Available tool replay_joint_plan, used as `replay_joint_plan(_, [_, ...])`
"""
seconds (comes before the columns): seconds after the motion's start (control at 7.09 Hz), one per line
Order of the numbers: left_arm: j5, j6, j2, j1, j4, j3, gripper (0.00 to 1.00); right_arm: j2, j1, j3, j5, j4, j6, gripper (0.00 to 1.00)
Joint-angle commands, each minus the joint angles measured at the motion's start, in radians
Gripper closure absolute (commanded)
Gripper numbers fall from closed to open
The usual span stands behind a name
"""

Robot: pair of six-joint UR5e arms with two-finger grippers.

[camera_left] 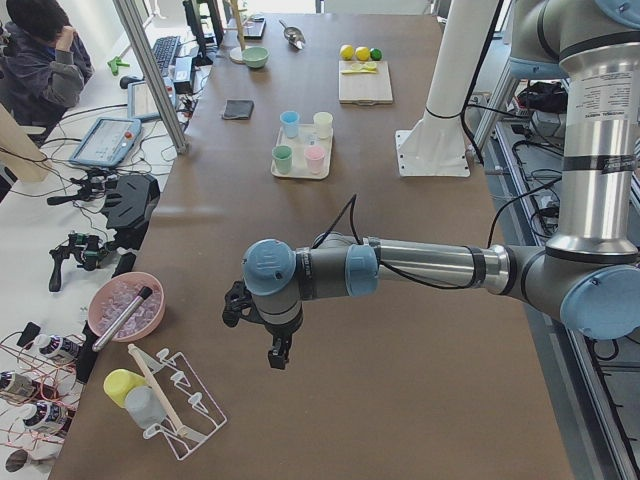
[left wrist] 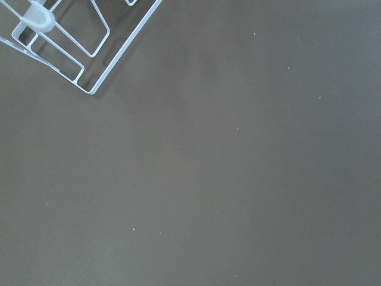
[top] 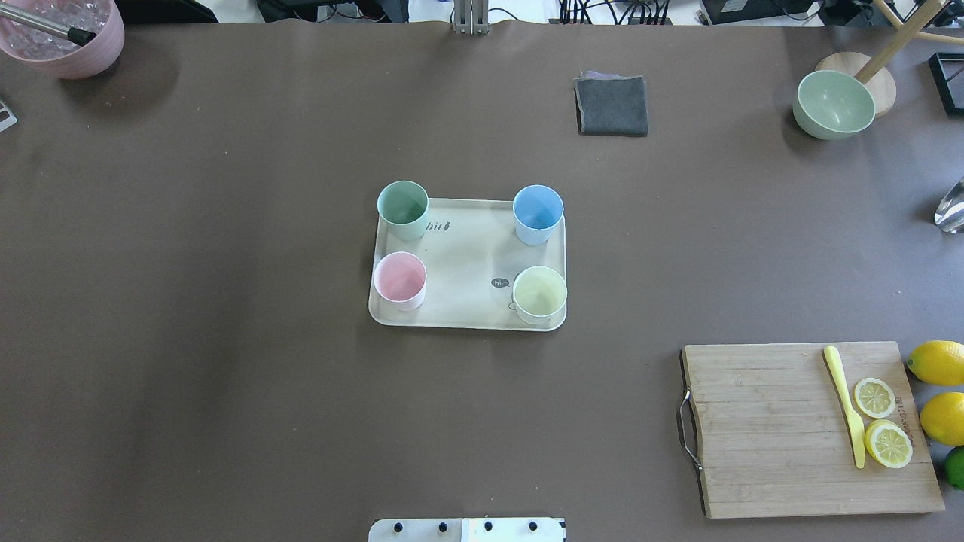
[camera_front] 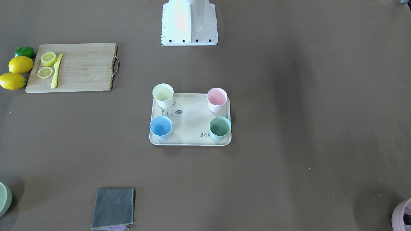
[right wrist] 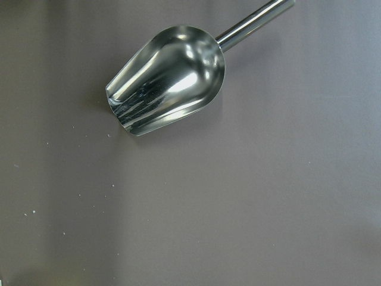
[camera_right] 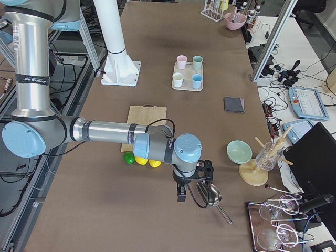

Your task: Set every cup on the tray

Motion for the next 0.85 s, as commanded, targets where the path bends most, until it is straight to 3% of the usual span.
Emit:
replay_joint_plan(0.0, [0.000,0.000,0.000,-0.003,0.000,-0.001,0.02,-0.003,0.000,0.002,0.004,0.000,-0.002,0.00])
replay_joint_plan(0.71, [0.000,0.000,0.002,-0.003,-0.022,0.001,0.02,-0.003,0.000,0.003,0.006,0.000,-0.003,0.00])
